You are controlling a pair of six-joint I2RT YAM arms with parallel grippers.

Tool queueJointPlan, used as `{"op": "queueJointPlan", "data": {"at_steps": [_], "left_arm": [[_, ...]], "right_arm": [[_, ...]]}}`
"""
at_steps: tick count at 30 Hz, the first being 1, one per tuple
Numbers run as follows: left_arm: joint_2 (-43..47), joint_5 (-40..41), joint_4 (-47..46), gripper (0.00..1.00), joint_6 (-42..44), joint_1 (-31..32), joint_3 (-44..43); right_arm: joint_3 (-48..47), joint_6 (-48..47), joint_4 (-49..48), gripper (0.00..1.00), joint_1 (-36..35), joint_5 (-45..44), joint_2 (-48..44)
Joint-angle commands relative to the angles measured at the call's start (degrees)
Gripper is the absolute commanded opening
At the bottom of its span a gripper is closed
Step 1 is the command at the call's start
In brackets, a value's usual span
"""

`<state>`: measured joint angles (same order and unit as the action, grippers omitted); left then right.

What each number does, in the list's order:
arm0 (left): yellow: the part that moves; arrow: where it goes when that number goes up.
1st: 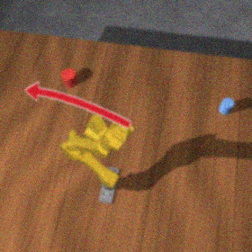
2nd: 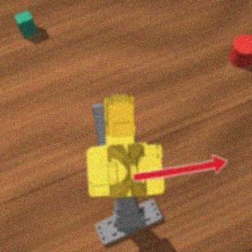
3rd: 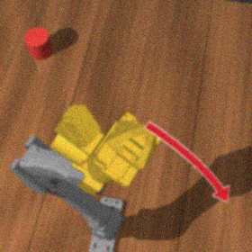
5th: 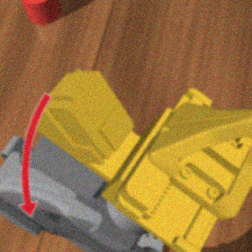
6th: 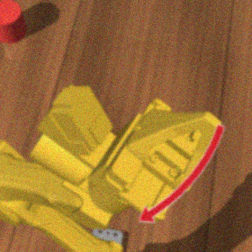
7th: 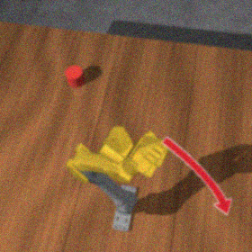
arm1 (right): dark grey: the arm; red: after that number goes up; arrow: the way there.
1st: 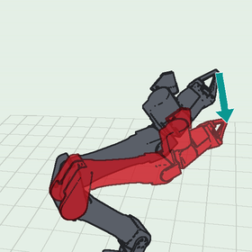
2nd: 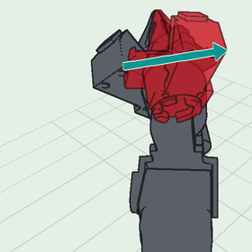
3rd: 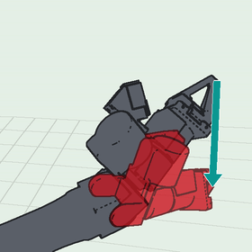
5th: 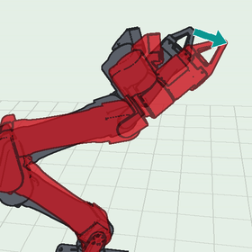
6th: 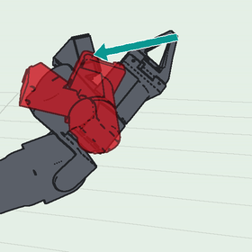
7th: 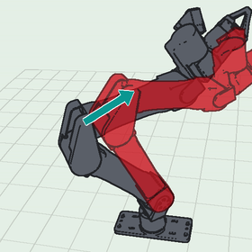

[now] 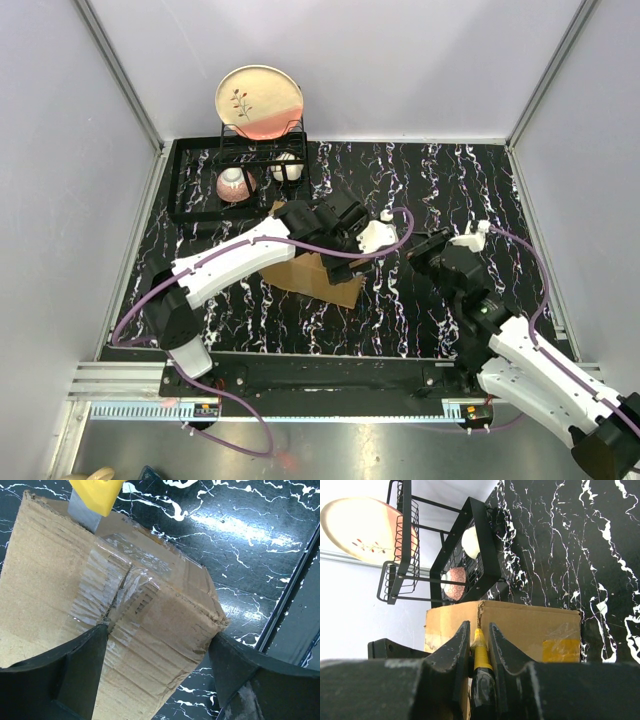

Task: Unpack the express box
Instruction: Cut the express box at the center of the board.

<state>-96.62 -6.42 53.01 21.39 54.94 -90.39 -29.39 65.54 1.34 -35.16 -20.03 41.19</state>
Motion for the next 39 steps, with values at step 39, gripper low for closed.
{"op": "queueJointPlan", "data": {"at_steps": [39], "left_arm": [[-0.34, -2.54, -3.01, 0.71, -1.70, -0.62, -3.84]], "right_arm": [[2.67, 4.96, 14.20, 0.00, -20.48, -6.34, -9.89]]}}
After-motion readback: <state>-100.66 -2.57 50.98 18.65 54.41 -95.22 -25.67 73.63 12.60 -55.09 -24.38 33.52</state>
